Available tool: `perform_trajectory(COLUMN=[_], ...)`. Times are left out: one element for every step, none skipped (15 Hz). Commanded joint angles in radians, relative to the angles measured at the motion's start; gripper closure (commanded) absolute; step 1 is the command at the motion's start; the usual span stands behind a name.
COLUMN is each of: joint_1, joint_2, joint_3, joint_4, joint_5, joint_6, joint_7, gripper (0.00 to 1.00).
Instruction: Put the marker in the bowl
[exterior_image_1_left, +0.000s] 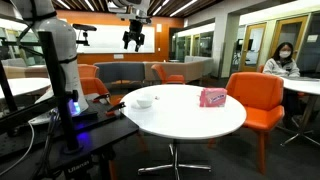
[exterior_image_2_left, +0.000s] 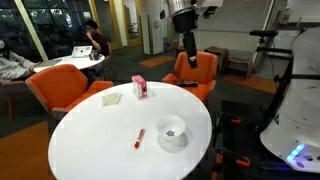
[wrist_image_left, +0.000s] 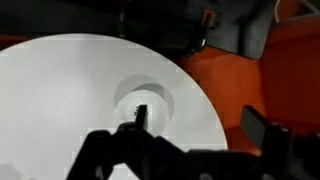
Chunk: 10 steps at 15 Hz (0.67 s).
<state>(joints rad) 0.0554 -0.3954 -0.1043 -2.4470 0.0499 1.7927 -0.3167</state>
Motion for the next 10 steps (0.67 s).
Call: perform_trajectory(joint_1=[-0.013,-0.013,-0.013,-0.013,-0.013,-0.013,-0.013,-0.013,-0.013,-0.006], joint_2=[0.001,0.001,0.001,0.001,0.001,0.001,0.001,0.001,0.001,0.001], joint_3=[0.012,0.012,0.012,0.012,0.012,0.012,0.012,0.012,0.012,0.013], joint_4=[0.002,0.002,0.002,0.002,0.002,0.002,0.002,0.002,0.002,-0.010], joint_5=[0.004,0.004,0.004,0.004,0.004,0.004,0.004,0.004,0.004,-0.009], joint_6=[-0.001,-0.001,-0.001,-0.001,-0.001,-0.001,-0.001,-0.001,-0.001,0.050], joint_7=[-0.004,-0.004,-0.004,-0.004,-0.004,-0.004,-0.004,-0.004,-0.004,-0.041], gripper=[0.00,0.00,0.00,0.00,0.00,0.00,0.00,0.00,0.00,0.00])
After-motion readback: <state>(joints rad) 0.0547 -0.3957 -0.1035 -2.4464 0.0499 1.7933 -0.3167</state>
